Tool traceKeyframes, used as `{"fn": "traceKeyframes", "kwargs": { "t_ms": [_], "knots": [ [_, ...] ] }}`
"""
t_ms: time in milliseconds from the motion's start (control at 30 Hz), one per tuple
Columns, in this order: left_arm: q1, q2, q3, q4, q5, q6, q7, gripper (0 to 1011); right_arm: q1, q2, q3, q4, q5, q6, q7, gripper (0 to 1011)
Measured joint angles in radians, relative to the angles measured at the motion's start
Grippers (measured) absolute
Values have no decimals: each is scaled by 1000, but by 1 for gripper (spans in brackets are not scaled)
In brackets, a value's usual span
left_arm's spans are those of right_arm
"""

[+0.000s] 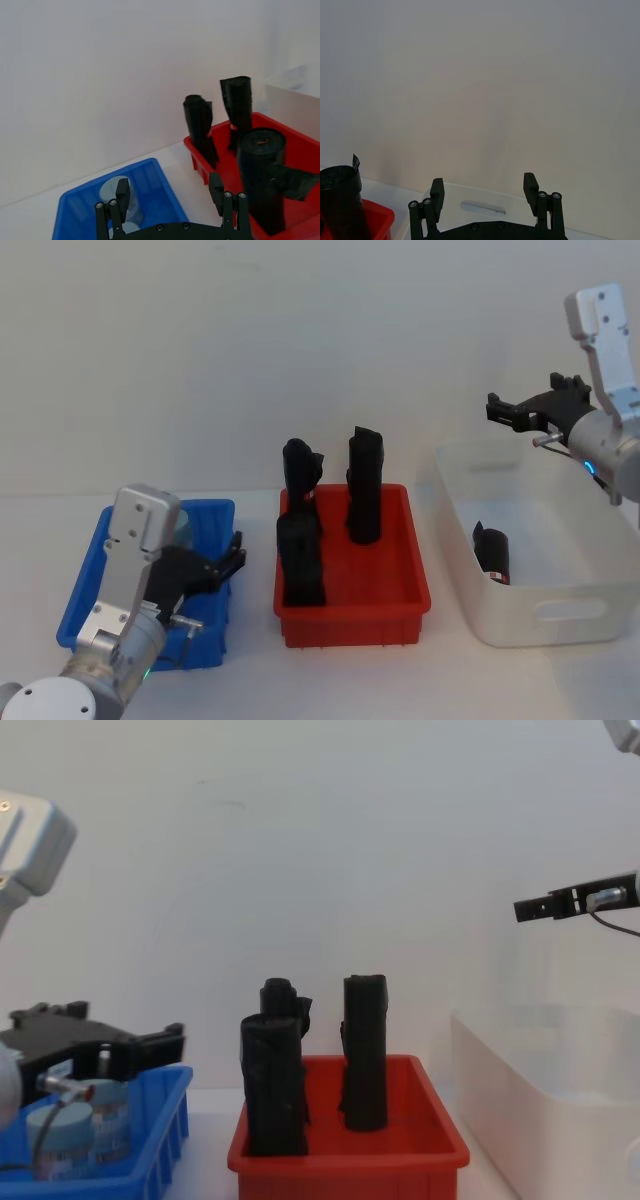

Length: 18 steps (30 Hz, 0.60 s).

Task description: Pick the cotton swabs from the blue box and place them into the white box.

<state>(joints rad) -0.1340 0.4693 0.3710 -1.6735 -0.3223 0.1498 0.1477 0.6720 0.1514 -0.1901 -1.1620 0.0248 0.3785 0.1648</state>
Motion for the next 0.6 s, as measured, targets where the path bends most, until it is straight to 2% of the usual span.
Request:
{"fn": "traceKeyframes", "kwargs": {
  "t_ms": [167, 333, 600],
  "knots": [
    [22, 14, -14, -8, -15, 6, 51, 1003, 0, 0, 0, 0, 0, 0, 0, 1001],
    [39, 25, -26, -12, -34, 17, 75, 1003, 0, 0, 0, 0, 0, 0, 0, 1002],
    [55, 31, -38, 5, -62, 28, 83, 1003, 0, 0, 0, 0, 0, 0, 0, 1002]
  ]
}}
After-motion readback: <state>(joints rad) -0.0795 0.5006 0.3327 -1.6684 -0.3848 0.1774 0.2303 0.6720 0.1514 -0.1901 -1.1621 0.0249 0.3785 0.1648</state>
